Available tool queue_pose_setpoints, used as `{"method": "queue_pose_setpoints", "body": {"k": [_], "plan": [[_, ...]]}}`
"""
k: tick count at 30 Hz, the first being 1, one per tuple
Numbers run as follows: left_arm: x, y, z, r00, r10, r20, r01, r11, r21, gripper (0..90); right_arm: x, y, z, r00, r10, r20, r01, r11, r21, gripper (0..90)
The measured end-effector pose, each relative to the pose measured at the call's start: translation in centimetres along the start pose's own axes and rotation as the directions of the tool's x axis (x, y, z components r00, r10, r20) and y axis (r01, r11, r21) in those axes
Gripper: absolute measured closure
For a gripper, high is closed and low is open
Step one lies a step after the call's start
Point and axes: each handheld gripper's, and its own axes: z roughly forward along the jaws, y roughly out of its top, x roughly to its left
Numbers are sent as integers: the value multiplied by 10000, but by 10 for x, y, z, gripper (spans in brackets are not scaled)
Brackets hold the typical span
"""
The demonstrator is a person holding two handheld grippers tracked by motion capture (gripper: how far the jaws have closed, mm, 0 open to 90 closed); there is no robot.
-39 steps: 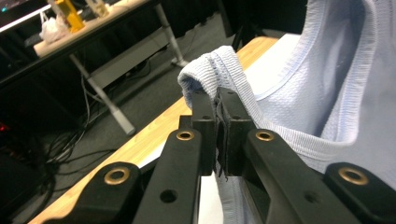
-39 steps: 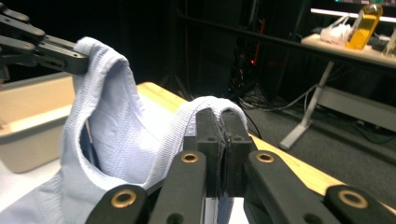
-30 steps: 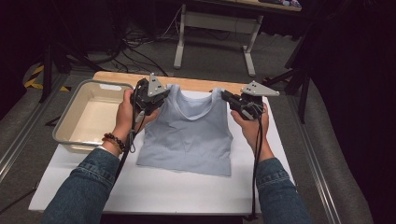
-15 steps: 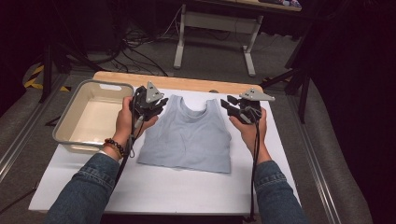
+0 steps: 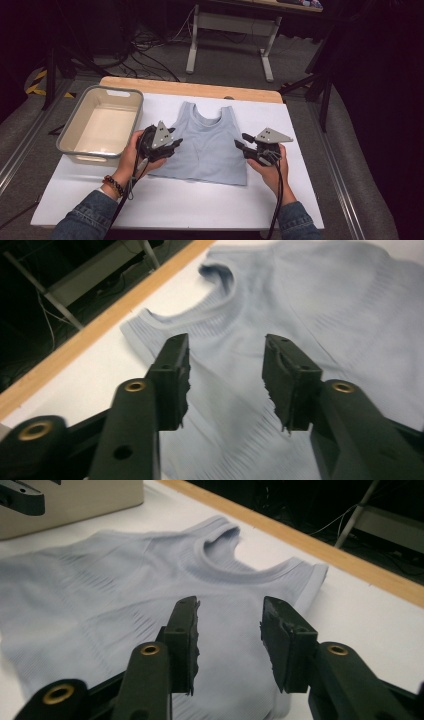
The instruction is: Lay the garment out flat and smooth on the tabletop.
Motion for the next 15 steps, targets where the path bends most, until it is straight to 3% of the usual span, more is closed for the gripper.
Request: {"method": "queue_pose_setpoints", "body": {"k": [6,11,15], "plan": [[-11,-24,-6,9996,156,251,-160,9997,162,437,13,-21,-8,9996,-227,-168,231,9993,281,525],[-15,-42,-10,9981,-38,616,19,9995,310,344,17,-37,-13,9992,-225,-341,243,9982,547,465],[-19,-57,-11,9953,-126,955,33,9953,968,267,20,-49,-15,9986,-277,-449,318,9952,929,432]]}}
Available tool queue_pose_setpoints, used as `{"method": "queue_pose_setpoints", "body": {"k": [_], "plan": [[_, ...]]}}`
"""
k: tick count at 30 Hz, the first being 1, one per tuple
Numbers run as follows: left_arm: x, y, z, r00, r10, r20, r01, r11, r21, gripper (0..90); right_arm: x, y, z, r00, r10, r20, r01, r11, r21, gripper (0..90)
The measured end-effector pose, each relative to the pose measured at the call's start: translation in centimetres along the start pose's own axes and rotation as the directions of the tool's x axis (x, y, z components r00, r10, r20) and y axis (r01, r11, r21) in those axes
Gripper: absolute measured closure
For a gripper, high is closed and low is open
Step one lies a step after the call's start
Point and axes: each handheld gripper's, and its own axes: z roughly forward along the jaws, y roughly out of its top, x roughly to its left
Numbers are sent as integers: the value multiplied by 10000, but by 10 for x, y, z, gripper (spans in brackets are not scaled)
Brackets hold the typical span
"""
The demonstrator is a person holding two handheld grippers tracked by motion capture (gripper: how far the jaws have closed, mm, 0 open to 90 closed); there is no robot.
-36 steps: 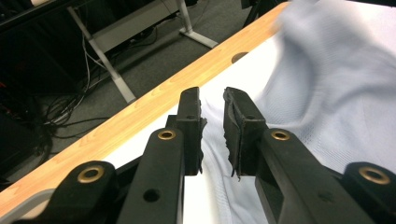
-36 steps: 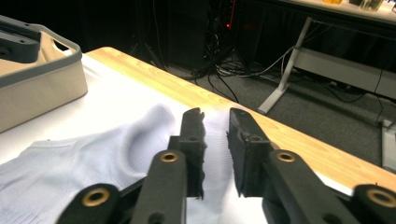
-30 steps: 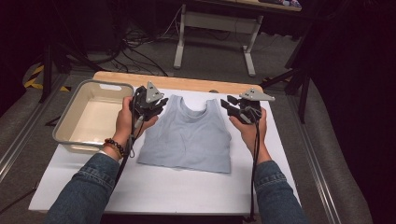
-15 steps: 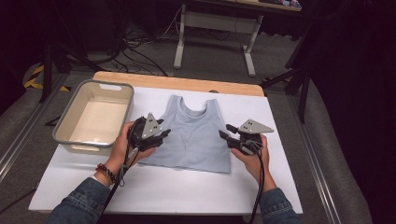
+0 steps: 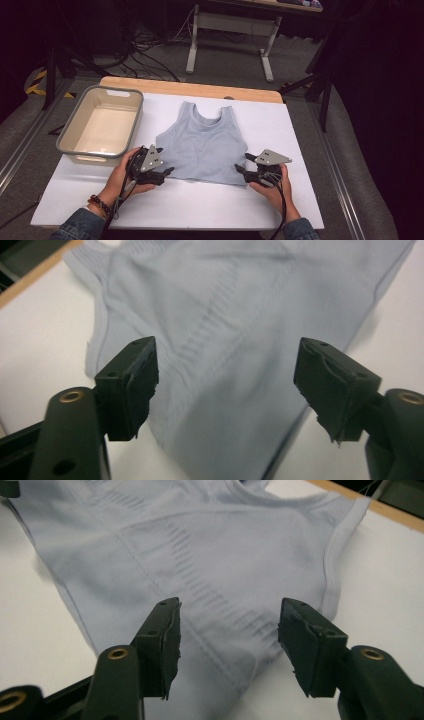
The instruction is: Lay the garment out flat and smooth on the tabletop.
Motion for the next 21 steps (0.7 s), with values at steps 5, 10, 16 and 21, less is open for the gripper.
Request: {"method": "queue_pose_setpoints", "body": {"k": [5,10,16,21], "plan": [[-3,-11,-2,10000,-55,65,53,9994,343,250,0,-13,-5,9993,360,-137,-355,9987,356,410],[0,-19,-2,9992,-340,210,327,9977,598,328,-3,-22,-7,9972,725,-178,-714,9959,548,413],[1,-20,0,9953,-559,789,512,9969,598,499,-6,-26,-2,9909,1267,-459,-1226,9890,830,478],[5,-22,1,9888,-845,1230,777,9952,591,626,-6,-29,5,9853,1578,-663,-1482,9803,1310,543]]}}
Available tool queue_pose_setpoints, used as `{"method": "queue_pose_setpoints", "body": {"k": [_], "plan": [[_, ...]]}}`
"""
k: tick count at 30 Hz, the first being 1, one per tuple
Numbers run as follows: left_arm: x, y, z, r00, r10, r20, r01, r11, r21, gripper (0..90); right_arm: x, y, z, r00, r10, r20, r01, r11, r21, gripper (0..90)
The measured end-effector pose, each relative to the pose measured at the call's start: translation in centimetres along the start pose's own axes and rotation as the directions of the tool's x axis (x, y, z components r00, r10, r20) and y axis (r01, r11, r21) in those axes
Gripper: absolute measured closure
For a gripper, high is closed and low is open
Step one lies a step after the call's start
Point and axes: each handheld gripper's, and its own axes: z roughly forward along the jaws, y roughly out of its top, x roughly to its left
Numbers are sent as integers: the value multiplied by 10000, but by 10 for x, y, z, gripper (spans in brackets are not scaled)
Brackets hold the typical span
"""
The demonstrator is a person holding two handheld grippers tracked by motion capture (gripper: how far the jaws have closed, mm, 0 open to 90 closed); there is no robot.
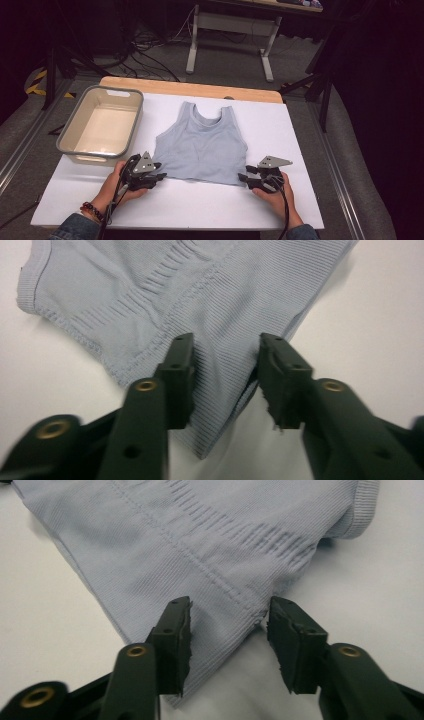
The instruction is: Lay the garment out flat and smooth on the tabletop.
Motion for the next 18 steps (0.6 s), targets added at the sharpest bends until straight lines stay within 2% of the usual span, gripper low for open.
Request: {"method": "queue_pose_setpoints", "body": {"k": [2,4,6,8,10,14,18], "plan": [[-1,1,0,9997,231,3,-231,9997,83,704,1,1,0,10000,-14,-82,14,10000,60,596],[-3,3,0,9991,404,-82,-403,9990,177,792,1,1,0,9998,77,-184,-76,9999,70,689],[-4,3,0,9987,481,-139,-478,9986,234,820,3,1,0,9993,101,-372,-97,9999,96,800],[-5,4,-1,9984,537,-204,-532,9983,231,838,7,3,-2,9998,-109,-175,112,9998,193,858],[-9,5,-3,9964,783,-340,-771,9964,366,842,8,4,-5,9998,-214,-4,214,9995,228,864],[-15,6,-7,9955,923,-226,-917,9954,279,846,9,7,-16,10000,-43,-9,43,10000,-6,865],[-29,4,-13,9916,1282,-179,-1273,9908,452,847,20,7,-28,9988,-478,36,478,9988,84,862]]}}
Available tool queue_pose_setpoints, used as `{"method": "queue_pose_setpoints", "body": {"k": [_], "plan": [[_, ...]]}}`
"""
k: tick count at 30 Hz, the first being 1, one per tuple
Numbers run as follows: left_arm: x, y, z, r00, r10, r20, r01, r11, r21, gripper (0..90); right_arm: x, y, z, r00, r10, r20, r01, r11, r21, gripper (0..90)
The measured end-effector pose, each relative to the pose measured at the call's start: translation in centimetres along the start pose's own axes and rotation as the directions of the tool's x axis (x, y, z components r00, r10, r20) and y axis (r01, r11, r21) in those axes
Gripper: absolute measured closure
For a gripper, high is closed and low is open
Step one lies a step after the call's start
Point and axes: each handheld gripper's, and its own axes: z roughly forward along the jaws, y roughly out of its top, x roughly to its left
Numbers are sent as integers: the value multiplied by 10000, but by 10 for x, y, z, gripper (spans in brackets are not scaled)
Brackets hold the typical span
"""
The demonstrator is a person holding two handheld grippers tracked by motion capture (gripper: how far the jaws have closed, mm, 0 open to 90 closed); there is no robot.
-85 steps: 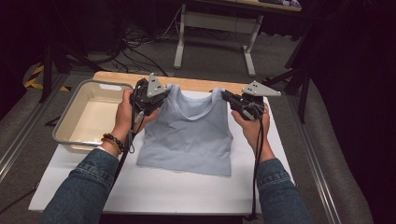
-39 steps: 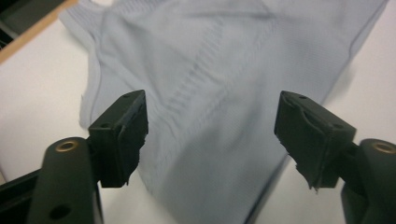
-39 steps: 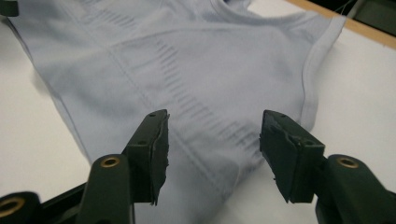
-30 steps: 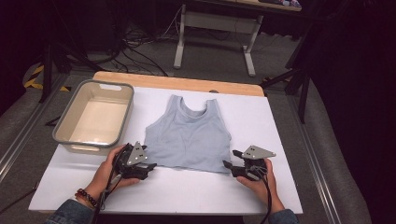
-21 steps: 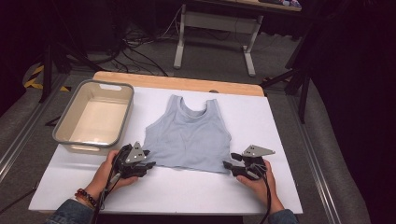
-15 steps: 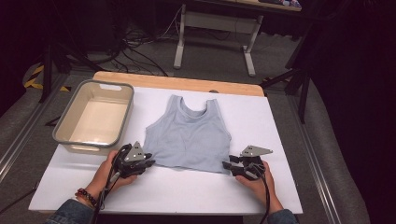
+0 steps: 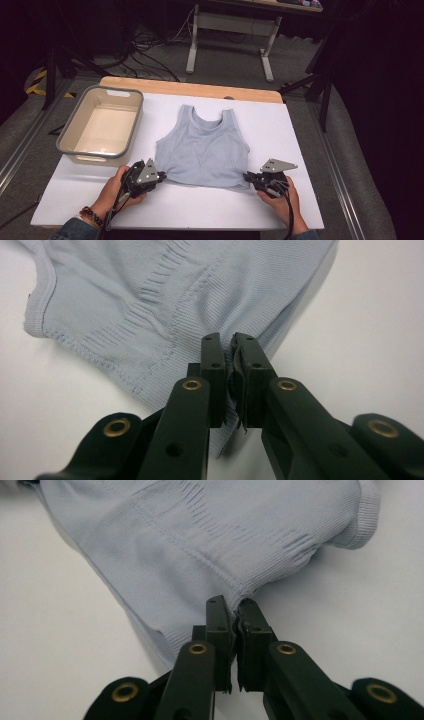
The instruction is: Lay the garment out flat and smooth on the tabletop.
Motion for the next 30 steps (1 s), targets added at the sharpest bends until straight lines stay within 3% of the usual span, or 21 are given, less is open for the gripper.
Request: {"method": "queue_pose_setpoints", "body": {"k": [4,7,11,13,15,19,22,27,30], "plan": [[-10,-7,-10,9999,9,158,-10,10000,64,848,6,-8,-8,9989,-43,-465,39,9999,-95,827],[-13,-13,-15,9997,-61,221,59,10000,80,848,5,-9,-15,9987,-71,-504,45,9987,-517,753],[-12,-17,-16,9989,-209,409,209,9998,-5,845,-5,-5,-15,9985,-311,442,337,9976,-598,712],[-11,-17,-14,9988,-216,430,217,9998,-11,834,-16,-1,-6,9875,-1194,1033,1213,9925,-126,681],[-11,-18,-14,9988,-200,437,201,9998,-14,823,-23,0,0,9860,-1360,960,1352,9907,157,644],[-10,-18,-13,9986,-277,442,280,9996,-68,807,-40,8,13,9869,-1547,463,1546,9880,62,557],[-10,-19,-12,9980,-422,473,431,9989,-174,802,-41,13,19,9847,-1736,172,1732,9846,224,528],[-10,-19,-12,9978,-463,468,473,9987,-192,797,-38,24,29,9766,-2130,-304,2134,9769,108,580],[-10,-19,-12,9974,-489,527,500,9985,-204,794,-35,26,34,9724,-2319,-241,2327,9719,356,646]]}}
